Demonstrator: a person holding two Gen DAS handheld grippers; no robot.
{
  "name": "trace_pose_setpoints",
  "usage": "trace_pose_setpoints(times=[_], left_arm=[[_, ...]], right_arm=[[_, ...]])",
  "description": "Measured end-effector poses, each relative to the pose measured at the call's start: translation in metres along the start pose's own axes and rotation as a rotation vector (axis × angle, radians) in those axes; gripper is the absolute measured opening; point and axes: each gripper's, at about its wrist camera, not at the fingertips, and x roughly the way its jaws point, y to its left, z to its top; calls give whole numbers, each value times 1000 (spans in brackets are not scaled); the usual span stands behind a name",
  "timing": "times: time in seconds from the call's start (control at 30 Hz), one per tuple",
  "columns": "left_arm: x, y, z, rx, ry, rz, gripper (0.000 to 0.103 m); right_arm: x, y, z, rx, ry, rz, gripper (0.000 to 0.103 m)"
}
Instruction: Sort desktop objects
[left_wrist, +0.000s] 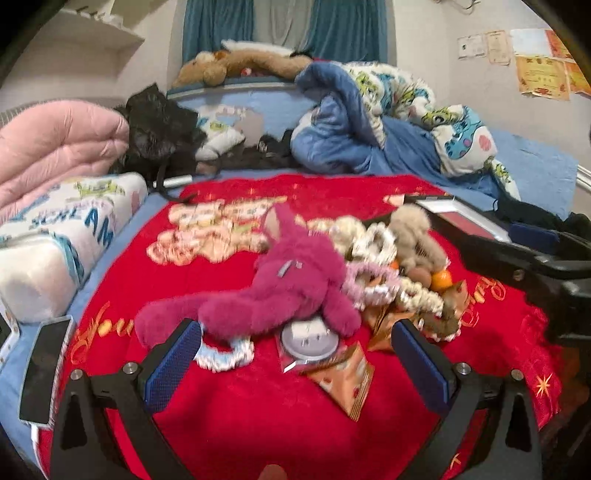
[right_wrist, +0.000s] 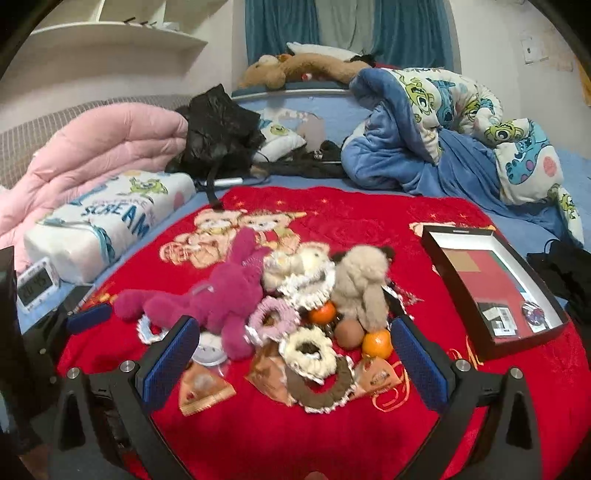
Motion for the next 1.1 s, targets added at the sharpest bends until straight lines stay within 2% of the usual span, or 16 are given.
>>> trace_pose_setpoints(times=[0.2, 0.27, 0.4, 0.47, 0.53, 0.6, 0.7, 0.8, 0.87, 0.93, 1.0, 1.1], left_arm=[[13, -6, -17, 35, 56, 5, 103], [18, -7, -21, 36, 77, -2, 103], [32, -12, -21, 35, 103, -9, 103], [39, -16, -21, 46, 112, 7, 103], [50, -18, -19, 36, 133, 4, 103], [59, -17, -19, 20, 156, -6, 103], [74, -16, -21, 7, 201, 6, 103], [84, -13, -23, -19, 249, 3, 103], [85, -13, -25, -19, 251, 2, 103], [86, -16, -26, 0, 257, 16, 103], [87, -20, -28, 26, 264, 31, 103], [86, -22, -30, 37, 261, 30, 103]], right_arm=[[5, -27, -5, 111, 48, 72, 103], [7, -30, 0, 100, 53, 98, 103], [15, -38, 19, 83, 46, 79, 103], [21, -45, 24, 95, 49, 99, 103], [29, -50, 23, 95, 70, 121, 100], [38, -54, 14, 99, 108, 114, 90], [46, -56, -2, 82, 162, 107, 85], [48, -58, -12, 39, 177, 28, 80], [52, -58, -14, 38, 192, 43, 76], [56, -51, -16, -14, 211, 62, 68], [57, -43, -17, -86, 214, 21, 54], [58, -47, -22, -82, 234, -8, 46]])
